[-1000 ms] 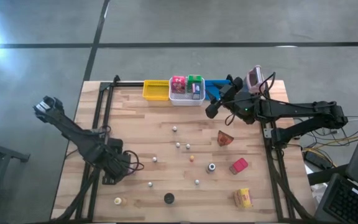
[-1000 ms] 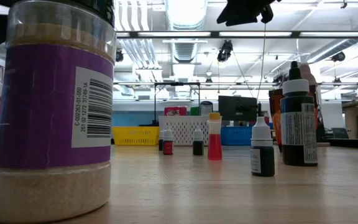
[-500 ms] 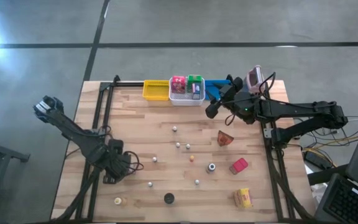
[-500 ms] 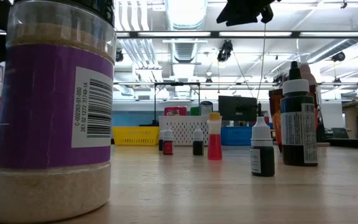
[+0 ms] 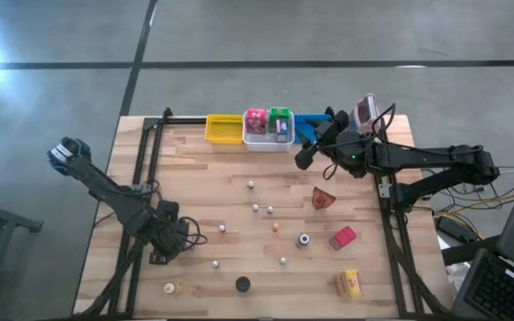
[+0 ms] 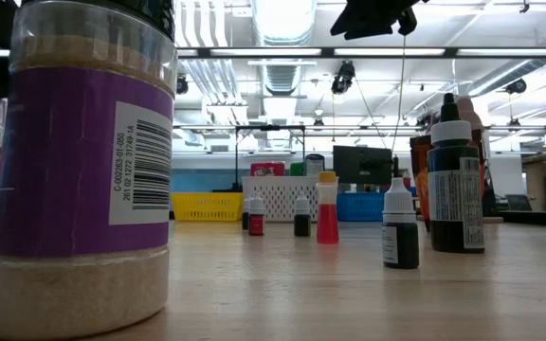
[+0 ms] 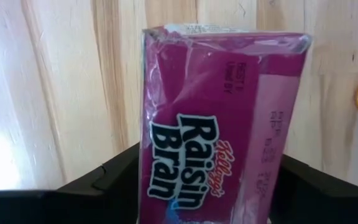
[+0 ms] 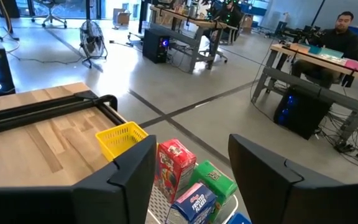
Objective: Pick & Place Kitchen Items
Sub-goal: Put the purple cereal box into the white basket
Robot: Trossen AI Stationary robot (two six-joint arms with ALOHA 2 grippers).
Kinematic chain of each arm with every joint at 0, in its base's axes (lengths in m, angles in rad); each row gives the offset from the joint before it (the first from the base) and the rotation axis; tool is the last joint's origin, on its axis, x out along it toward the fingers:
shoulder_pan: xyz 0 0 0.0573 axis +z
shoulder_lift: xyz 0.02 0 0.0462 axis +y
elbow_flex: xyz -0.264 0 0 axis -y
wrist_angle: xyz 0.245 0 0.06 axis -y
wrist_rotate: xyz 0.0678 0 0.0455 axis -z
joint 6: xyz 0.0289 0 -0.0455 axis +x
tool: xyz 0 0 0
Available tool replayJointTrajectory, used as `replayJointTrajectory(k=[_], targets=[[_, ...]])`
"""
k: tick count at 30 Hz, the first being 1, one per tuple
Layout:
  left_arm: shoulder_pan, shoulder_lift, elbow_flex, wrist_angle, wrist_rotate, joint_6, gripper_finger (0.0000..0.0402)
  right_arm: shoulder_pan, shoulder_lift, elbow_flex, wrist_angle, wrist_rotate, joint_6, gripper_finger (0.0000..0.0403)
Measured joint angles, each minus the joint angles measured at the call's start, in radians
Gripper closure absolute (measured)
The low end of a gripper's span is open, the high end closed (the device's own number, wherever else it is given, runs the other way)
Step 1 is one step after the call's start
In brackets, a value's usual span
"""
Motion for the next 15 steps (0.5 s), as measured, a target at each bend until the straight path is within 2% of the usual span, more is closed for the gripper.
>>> replayJointTrajectory(k=[15], targets=[[0.0, -0.07, 0.0, 0.002, -0.009, -0.03, 0.0196, 0.0, 0.0, 0.0, 0.0, 0.0, -0.002, 0.0242]])
